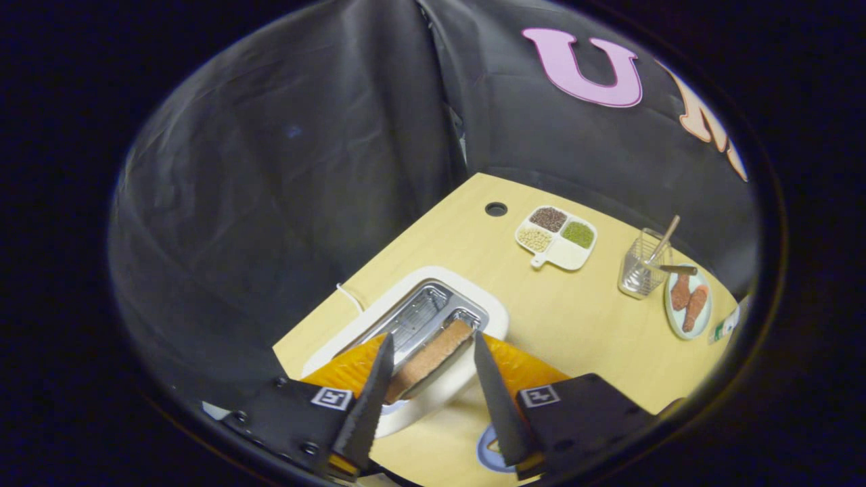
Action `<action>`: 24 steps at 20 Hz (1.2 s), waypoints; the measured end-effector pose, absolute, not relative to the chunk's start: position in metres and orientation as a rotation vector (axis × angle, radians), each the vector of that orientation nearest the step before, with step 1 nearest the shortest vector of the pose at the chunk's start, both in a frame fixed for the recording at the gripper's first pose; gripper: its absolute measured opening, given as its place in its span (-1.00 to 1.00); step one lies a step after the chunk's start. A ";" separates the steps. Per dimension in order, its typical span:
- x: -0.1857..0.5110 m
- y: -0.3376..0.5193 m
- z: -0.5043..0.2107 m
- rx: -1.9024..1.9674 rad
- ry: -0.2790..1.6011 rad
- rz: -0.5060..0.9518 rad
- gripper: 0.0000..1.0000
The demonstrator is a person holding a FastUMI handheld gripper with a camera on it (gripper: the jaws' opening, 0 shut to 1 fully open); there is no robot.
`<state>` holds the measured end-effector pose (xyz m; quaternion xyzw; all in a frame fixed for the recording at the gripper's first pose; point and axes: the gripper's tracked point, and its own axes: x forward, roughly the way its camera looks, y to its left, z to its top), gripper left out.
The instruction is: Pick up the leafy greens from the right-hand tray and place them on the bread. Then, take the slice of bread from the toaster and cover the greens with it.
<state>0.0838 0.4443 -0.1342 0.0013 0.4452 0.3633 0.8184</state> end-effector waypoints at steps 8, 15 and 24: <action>0.086 0.441 -0.127 0.029 0.914 0.781 -0.70; 0.087 0.407 -0.085 0.182 0.838 0.782 -0.92; 0.071 0.357 -0.063 0.300 0.810 0.784 -0.92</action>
